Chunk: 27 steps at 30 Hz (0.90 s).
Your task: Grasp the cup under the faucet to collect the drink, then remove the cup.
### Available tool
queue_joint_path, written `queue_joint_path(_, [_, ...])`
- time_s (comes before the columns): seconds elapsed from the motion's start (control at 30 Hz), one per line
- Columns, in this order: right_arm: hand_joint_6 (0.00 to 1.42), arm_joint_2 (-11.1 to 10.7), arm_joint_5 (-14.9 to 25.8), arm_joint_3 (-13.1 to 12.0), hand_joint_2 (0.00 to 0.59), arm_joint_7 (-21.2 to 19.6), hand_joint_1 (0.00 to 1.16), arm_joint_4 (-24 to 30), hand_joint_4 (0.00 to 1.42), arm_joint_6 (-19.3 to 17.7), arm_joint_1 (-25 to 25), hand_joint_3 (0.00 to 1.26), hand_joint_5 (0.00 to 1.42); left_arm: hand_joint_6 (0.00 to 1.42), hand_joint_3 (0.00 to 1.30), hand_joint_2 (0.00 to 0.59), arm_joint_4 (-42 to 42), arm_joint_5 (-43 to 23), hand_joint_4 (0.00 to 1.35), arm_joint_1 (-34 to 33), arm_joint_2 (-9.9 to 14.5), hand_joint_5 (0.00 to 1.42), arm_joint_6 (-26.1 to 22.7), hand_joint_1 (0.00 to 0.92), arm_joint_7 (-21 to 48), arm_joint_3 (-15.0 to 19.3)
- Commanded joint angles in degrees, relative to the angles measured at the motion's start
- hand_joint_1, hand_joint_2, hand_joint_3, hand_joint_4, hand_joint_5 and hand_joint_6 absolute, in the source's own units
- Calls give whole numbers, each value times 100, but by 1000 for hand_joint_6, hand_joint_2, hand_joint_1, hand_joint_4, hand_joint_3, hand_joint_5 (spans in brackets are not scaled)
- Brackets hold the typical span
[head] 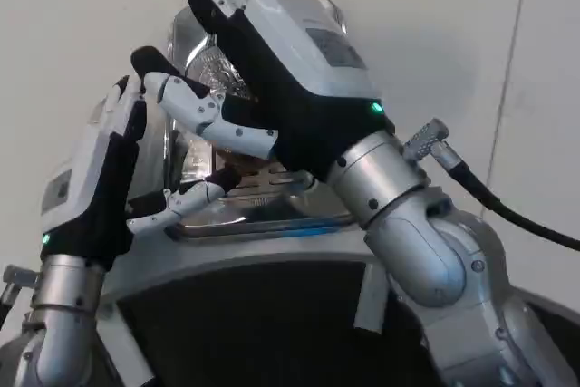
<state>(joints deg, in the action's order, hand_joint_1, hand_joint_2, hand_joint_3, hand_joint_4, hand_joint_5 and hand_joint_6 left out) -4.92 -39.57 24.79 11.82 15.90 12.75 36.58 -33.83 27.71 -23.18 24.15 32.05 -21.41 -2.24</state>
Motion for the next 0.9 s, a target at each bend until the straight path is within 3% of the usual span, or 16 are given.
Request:
queue_joint_path(0.03, [0,32,9,101,477,162,179,-77,0,95,-195,0,0,30,0,59,-218,-38,0,-77,-63,14,87,388,-119,-50])
queue_joint_path(0.43, [0,18,25,26,484,141,200,47,0,132,-290,0,0,61,0,68,-326,-123,0,-309,-286,39,140,395,-158,-93])
queue_joint_path(0.53, [0,33,-18,-52,499,4,249,153,0,107,-373,0,0,63,0,68,-366,-154,0,-342,-320,44,174,395,-156,-87])
queue_joint_path(0.7, [0,28,-151,-448,522,-698,350,482,0,-59,-746,0,0,66,0,69,-416,-267,0,-371,-358,50,259,395,-112,-80])
queue_joint_path(0.9, [0,-38,-292,-806,526,-1056,356,652,0,-75,-877,0,0,75,0,69,-551,-386,0,-403,-413,51,349,395,-71,-97])
